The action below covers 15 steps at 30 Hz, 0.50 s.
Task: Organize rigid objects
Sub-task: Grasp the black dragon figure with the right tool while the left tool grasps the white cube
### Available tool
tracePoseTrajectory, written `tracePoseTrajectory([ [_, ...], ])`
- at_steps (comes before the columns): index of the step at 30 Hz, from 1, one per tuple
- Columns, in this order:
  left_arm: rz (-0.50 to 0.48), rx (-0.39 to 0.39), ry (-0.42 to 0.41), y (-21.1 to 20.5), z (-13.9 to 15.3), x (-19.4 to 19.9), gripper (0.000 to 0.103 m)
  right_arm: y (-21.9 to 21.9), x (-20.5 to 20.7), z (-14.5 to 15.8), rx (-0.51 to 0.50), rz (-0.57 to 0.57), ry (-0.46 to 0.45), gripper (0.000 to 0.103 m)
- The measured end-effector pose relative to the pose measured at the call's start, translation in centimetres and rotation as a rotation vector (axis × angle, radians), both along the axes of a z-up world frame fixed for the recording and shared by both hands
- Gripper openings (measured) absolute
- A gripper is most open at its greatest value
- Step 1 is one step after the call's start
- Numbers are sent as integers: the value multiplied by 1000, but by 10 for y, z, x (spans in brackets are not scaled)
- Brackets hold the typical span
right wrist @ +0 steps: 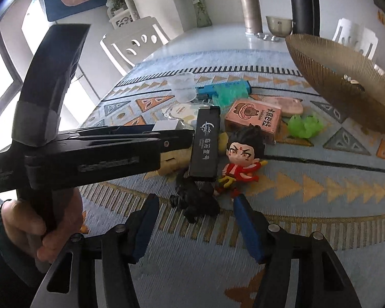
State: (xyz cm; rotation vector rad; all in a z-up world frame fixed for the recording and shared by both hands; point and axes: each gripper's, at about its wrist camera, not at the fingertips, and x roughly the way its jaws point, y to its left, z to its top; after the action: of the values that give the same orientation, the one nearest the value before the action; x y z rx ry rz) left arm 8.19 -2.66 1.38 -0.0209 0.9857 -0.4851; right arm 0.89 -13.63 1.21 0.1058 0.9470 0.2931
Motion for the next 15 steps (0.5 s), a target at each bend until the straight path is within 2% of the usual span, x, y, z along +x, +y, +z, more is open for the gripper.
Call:
tracePoseTrajectory([
  [4,8,10,-14,1,3,-2,38,6,0,0,-42,-20,-30,36],
  [6,22,14,-17,4,5,-8,38,7,-1,1,-43,-19,-44,33],
  [11,46,-45,-34,13,16,-33,38,-3,-18,10,2,7,-73,32],
  [15,66,-43,-70,14,21,-61,38,-13,-40,21,-1,20,-117,32],
])
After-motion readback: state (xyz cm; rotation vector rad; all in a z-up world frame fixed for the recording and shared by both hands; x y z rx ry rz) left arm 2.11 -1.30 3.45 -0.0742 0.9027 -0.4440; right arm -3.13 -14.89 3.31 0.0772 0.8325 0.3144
